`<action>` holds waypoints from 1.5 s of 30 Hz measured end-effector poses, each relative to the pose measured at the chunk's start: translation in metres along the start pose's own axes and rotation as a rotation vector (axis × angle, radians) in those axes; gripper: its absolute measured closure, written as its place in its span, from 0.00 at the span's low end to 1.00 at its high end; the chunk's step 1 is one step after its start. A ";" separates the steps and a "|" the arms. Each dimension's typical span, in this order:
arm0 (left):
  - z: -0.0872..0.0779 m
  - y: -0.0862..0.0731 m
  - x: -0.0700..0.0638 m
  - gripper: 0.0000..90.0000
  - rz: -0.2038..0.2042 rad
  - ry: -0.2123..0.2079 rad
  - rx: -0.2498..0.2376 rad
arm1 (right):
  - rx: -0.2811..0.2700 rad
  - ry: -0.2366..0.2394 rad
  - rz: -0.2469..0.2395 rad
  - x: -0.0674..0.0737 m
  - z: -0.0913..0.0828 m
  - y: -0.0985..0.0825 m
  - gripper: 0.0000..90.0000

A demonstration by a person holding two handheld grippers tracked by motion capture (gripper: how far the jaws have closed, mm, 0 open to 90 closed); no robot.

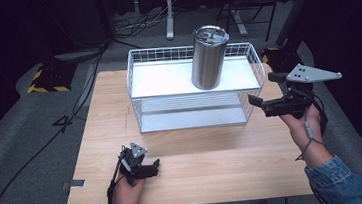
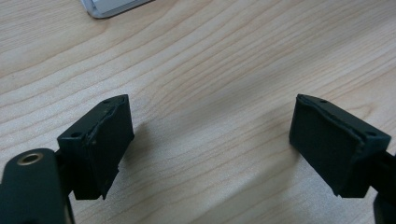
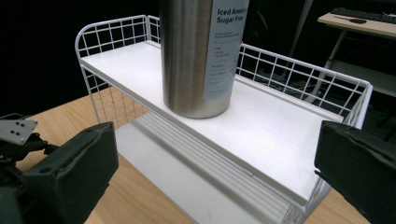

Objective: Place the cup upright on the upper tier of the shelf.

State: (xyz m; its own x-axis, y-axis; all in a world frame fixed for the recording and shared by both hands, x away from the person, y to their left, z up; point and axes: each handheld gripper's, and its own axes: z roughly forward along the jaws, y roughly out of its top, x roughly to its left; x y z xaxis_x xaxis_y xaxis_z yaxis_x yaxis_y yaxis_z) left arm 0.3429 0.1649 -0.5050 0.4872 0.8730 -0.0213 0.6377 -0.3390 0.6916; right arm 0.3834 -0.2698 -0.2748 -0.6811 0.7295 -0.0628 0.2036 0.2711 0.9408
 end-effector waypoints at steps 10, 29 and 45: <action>0.000 0.000 0.000 0.16 0.000 0.000 -0.001 | 0.017 0.006 0.041 -0.003 -0.017 -0.023 0.00; 0.000 0.000 0.000 0.16 0.000 0.000 -0.001 | 0.100 -0.009 0.124 -0.013 -0.030 -0.074 0.00; 0.000 0.000 0.000 0.16 0.000 0.000 0.000 | 0.157 -0.049 0.135 -0.018 -0.025 -0.131 0.00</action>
State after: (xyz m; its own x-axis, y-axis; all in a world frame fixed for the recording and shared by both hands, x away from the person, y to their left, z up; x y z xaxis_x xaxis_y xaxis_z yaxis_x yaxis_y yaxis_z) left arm 0.3430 0.1648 -0.5050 0.4875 0.8729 -0.0212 0.6373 -0.3392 0.6920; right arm 0.3515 -0.3340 -0.3887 -0.6055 0.7948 0.0409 0.4005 0.2599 0.8787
